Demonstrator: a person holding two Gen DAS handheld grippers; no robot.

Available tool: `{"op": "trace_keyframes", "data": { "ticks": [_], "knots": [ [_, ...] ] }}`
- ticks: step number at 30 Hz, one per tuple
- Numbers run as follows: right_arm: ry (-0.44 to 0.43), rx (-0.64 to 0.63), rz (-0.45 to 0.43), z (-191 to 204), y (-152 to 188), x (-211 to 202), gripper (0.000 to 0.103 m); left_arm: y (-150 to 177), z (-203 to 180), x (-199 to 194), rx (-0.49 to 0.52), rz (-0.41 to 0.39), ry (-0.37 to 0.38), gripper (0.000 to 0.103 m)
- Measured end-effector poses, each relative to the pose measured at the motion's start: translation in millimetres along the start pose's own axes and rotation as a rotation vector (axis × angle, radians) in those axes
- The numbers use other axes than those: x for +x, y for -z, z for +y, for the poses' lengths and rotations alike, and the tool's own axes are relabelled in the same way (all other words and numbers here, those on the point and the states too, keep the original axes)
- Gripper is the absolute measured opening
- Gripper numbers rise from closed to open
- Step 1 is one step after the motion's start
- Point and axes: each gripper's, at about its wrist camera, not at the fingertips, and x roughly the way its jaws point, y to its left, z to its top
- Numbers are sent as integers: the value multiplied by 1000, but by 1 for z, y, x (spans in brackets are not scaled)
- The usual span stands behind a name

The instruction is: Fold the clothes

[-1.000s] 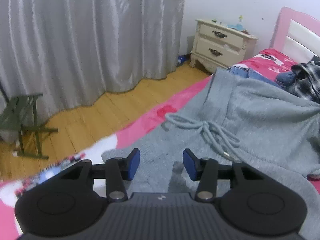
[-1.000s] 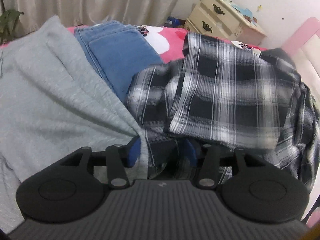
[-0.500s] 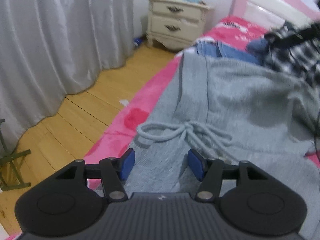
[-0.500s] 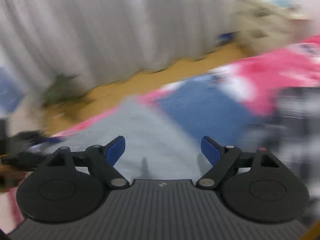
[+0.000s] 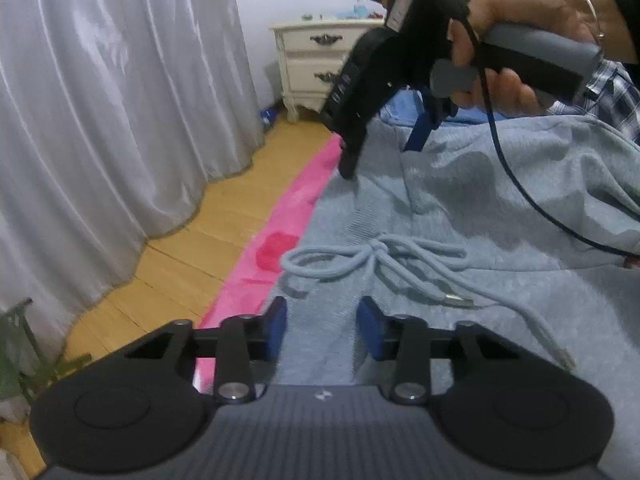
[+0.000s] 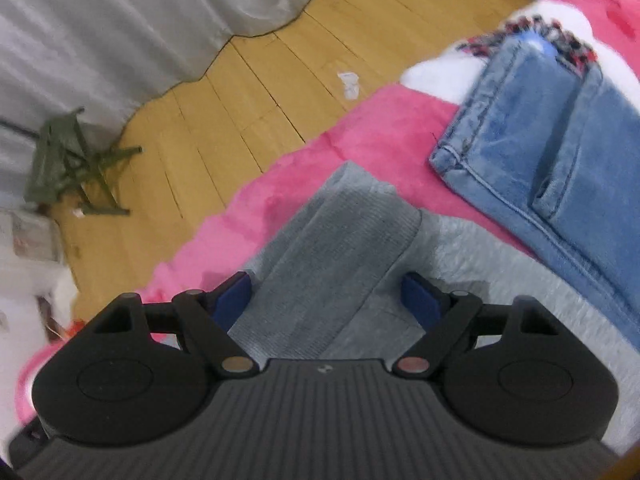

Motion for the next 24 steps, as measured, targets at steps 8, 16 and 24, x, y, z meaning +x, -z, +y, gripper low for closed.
{"op": "trace_keyframes", "data": {
  "ticks": [8,16,24],
  "knots": [
    [-75,-22,-53,-13,13,-37,49,1,0,-18,4,-101,-35,12],
    [-245,85,-74,-34,13,-41,2,-8,4,2,103,-2,87,66],
    [-310,176,-105,-44,18,-40,2,-3,4,6,132,4,87,35]
  ]
}}
